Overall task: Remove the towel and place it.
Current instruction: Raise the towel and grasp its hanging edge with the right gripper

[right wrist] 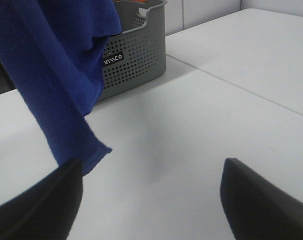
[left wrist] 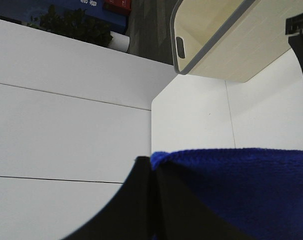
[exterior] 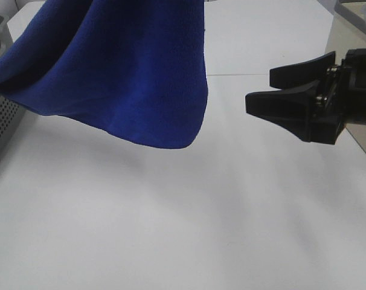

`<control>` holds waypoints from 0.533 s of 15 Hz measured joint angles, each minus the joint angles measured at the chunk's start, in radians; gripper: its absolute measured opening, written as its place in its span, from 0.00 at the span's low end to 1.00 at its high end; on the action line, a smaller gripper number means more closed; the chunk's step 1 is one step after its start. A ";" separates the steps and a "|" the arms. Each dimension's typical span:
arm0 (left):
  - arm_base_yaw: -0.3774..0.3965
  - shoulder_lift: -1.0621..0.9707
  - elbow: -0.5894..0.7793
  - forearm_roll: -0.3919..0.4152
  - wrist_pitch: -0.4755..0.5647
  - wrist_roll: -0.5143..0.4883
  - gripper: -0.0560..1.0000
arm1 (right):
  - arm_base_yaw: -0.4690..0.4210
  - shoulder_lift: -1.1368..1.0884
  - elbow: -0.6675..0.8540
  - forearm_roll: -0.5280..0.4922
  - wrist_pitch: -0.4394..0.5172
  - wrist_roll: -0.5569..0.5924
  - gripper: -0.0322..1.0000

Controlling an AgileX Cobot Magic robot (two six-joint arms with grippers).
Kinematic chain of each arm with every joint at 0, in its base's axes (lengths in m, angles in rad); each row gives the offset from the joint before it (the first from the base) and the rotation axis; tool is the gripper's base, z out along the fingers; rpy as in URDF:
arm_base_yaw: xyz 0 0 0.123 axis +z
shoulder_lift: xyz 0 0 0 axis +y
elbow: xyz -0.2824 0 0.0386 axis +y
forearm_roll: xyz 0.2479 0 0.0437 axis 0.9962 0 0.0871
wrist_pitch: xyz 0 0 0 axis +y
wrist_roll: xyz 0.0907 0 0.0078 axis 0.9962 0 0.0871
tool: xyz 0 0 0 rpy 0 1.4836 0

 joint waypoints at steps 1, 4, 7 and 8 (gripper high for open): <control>0.000 0.001 0.000 -0.003 0.000 0.000 0.06 | 0.000 0.067 0.000 0.009 0.070 -0.063 0.76; 0.000 0.004 0.000 -0.005 0.000 0.000 0.06 | 0.000 0.231 -0.059 0.009 0.243 -0.173 0.76; 0.000 0.004 0.000 -0.005 0.000 0.000 0.06 | 0.027 0.349 -0.187 0.018 0.273 -0.172 0.76; 0.000 0.004 0.000 -0.005 0.000 0.000 0.06 | 0.070 0.369 -0.225 0.018 0.259 -0.170 0.76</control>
